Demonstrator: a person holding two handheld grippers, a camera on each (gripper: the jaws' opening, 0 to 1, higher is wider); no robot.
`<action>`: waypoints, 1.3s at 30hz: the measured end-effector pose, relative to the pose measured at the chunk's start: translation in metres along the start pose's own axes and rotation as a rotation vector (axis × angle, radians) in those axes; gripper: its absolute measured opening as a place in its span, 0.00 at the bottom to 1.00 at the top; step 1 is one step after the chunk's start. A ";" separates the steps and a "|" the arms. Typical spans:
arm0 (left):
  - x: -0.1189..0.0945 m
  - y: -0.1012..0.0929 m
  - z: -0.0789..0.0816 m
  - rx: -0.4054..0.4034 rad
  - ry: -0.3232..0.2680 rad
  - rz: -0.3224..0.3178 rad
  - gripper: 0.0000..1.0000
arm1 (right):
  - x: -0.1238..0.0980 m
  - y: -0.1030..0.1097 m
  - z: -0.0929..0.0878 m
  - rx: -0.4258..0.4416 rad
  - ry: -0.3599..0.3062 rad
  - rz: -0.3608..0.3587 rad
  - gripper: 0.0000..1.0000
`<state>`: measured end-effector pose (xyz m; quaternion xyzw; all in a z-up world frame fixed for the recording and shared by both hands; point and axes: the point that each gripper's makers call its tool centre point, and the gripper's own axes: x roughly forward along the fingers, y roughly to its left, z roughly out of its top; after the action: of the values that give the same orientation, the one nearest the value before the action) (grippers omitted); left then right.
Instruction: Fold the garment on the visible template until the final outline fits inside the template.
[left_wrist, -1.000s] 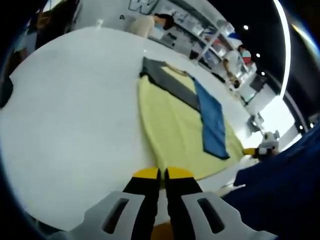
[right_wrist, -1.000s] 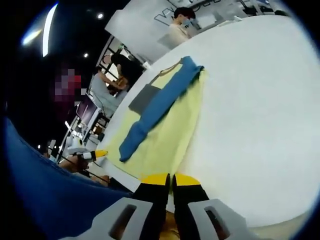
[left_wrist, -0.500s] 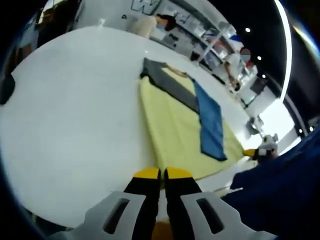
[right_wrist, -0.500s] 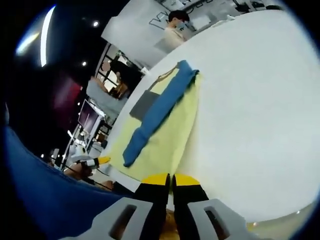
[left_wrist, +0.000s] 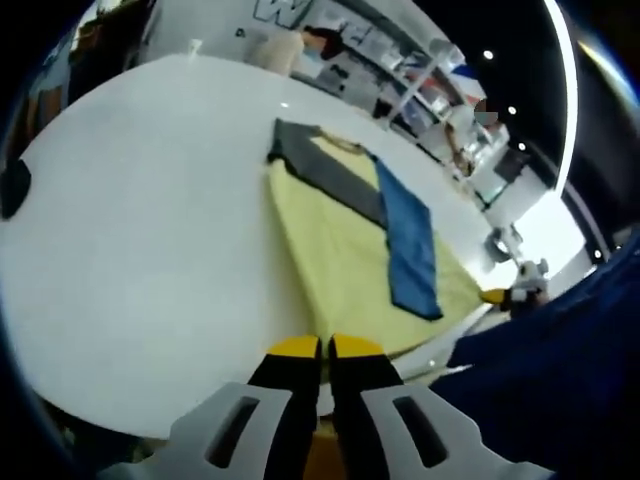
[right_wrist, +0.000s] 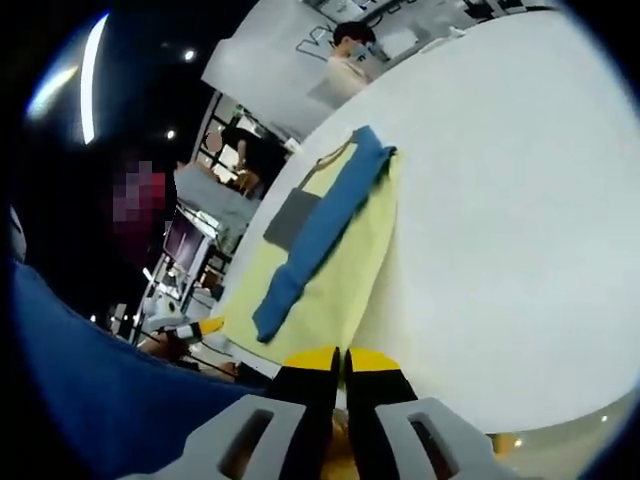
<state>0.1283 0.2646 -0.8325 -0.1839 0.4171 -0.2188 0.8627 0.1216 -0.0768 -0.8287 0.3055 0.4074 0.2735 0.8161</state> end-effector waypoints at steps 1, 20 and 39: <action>-0.001 -0.001 -0.002 -0.001 0.003 -0.001 0.00 | -0.001 0.001 -0.001 -0.001 0.003 0.000 0.00; -0.012 -0.020 0.045 0.044 -0.057 -0.058 0.00 | -0.008 0.022 0.044 0.009 -0.072 0.068 0.00; 0.024 0.003 0.122 0.019 -0.141 -0.076 0.00 | 0.037 0.016 0.134 0.027 -0.126 0.044 0.00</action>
<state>0.2396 0.2709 -0.7784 -0.2063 0.3457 -0.2420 0.8828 0.2490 -0.0768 -0.7713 0.3418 0.3521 0.2661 0.8297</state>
